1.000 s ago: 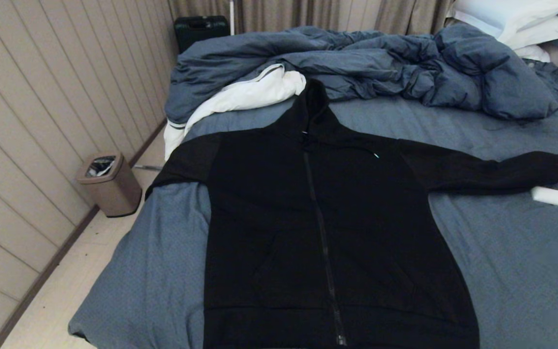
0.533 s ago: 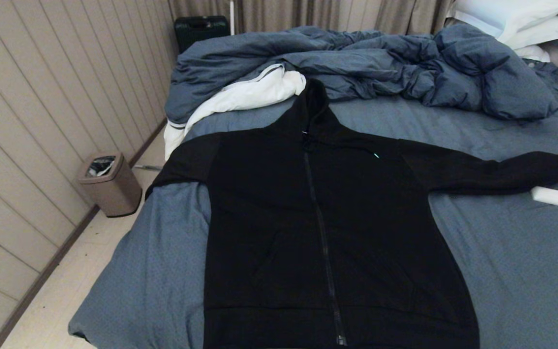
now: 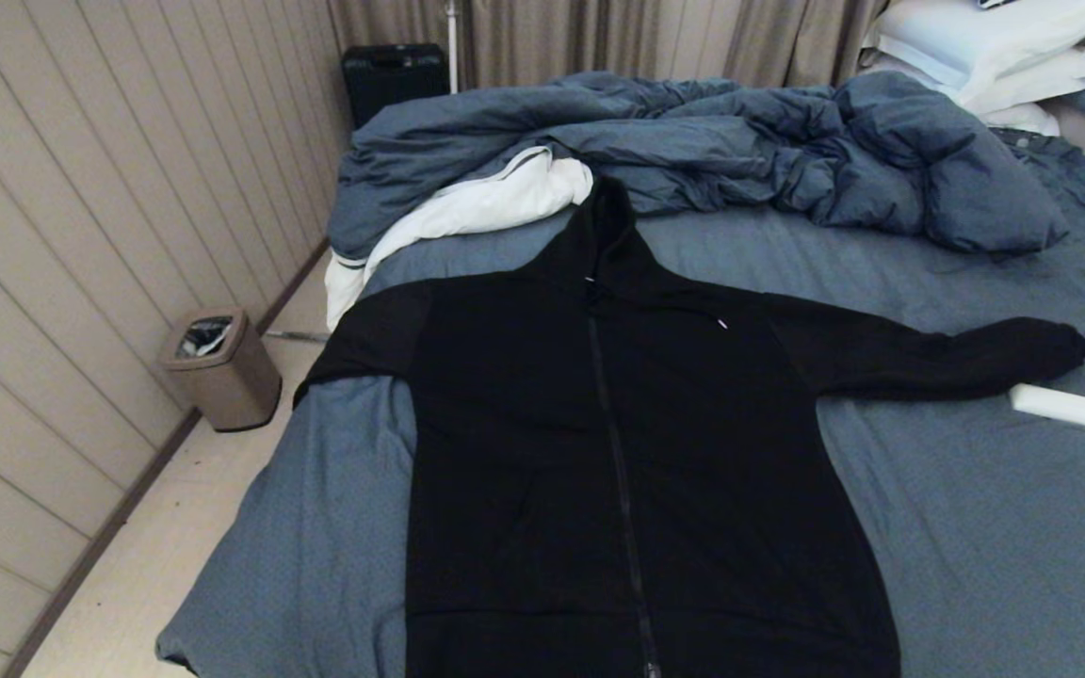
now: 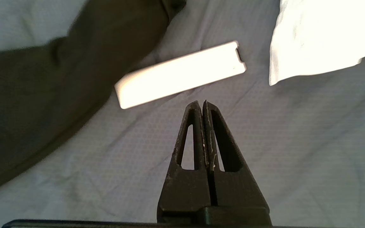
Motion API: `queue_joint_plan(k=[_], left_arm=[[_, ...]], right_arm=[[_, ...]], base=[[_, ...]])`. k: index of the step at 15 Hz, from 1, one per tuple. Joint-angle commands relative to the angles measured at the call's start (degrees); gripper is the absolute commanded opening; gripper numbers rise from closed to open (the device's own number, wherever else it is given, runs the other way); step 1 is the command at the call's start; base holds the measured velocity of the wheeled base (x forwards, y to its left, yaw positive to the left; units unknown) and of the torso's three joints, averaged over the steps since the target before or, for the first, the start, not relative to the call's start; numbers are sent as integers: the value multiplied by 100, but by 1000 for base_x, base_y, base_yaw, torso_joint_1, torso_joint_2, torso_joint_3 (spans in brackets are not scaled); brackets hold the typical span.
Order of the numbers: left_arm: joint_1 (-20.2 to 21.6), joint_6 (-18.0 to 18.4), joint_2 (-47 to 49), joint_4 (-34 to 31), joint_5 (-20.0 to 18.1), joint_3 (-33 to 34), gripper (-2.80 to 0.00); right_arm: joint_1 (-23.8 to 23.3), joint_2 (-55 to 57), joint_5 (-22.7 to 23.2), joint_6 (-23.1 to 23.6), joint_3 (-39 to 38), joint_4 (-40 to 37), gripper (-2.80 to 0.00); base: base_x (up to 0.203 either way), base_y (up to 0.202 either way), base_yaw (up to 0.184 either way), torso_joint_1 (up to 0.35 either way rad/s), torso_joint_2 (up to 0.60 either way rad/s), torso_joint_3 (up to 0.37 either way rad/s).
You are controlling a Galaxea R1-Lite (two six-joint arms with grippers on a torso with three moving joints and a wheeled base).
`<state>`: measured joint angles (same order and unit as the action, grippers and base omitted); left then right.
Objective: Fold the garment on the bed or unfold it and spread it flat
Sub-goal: Fold the black sweatshirt
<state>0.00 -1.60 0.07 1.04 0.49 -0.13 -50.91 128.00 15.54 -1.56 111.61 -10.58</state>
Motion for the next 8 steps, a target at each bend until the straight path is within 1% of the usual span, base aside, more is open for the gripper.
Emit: queue_joint_plan(k=[1, 3, 5, 8], left_arm=[[0, 1, 1, 2, 4, -3, -280], [0, -7, 1, 2, 4, 13, -280], [0, -6, 1, 2, 4, 2, -280], [0, -7, 1, 2, 4, 11, -280]], right_arm=[[11, 23, 11, 7, 28, 3, -280], [26, 88, 2, -4, 36, 97, -280], [28, 316, -10, -23, 36, 407, -280], [37, 394, -16, -29, 36, 487, -280]], base=[[0, 0, 0, 193, -466, -280], [0, 0, 0, 211, -492, -284], [0, 0, 0, 223, -501, -282], [0, 0, 0, 230, -516, -288]])
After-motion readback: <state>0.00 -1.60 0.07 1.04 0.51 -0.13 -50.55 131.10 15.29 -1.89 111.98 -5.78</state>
